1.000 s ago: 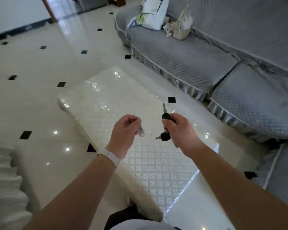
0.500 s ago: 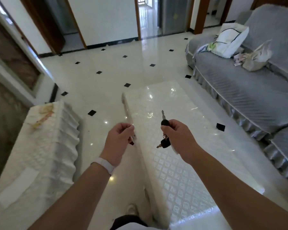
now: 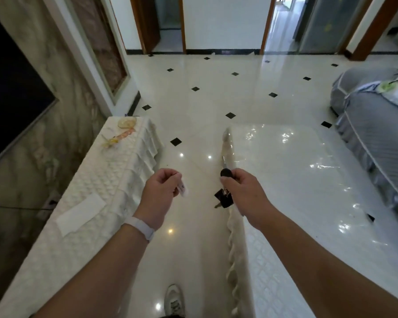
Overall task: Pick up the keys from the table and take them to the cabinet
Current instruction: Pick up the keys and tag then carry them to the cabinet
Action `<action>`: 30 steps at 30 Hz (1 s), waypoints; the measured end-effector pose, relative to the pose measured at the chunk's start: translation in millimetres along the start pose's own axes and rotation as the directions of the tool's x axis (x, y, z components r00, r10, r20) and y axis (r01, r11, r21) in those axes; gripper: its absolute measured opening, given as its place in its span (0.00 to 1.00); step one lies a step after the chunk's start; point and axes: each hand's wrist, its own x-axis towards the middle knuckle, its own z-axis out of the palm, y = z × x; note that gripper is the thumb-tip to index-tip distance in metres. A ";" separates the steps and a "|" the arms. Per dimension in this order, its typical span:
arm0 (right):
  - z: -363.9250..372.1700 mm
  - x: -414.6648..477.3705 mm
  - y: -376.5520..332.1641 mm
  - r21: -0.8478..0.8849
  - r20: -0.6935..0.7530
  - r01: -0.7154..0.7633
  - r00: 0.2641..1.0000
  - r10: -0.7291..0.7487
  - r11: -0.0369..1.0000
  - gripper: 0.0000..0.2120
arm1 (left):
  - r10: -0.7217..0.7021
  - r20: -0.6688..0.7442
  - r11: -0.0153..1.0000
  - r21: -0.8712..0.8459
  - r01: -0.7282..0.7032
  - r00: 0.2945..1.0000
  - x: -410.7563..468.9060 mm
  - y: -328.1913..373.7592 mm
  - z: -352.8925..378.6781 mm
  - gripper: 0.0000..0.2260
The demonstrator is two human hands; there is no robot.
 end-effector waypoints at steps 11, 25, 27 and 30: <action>138.5 112.5 -44.6 -0.099 0.041 -0.011 0.999 0.015 0.995 0.08 | -0.062 -0.062 0.997 -0.052 0.059 0.996 136.9 7.6 -123.6 0.05; 161.5 222.0 -75.8 -0.086 0.050 0.018 0.999 -0.014 0.996 0.08 | -0.047 -0.055 0.999 -0.005 0.046 0.997 242.7 26.5 -131.5 0.04; 160.8 246.4 -74.4 -0.105 0.075 0.018 0.997 -0.010 0.994 0.08 | -0.040 -0.070 0.999 0.013 0.041 0.997 262.1 29.0 -124.8 0.04; 156.6 293.5 -78.9 -0.101 0.103 0.042 0.994 -0.032 0.994 0.08 | -0.037 -0.121 0.999 0.033 0.041 0.992 298.6 34.9 -111.1 0.04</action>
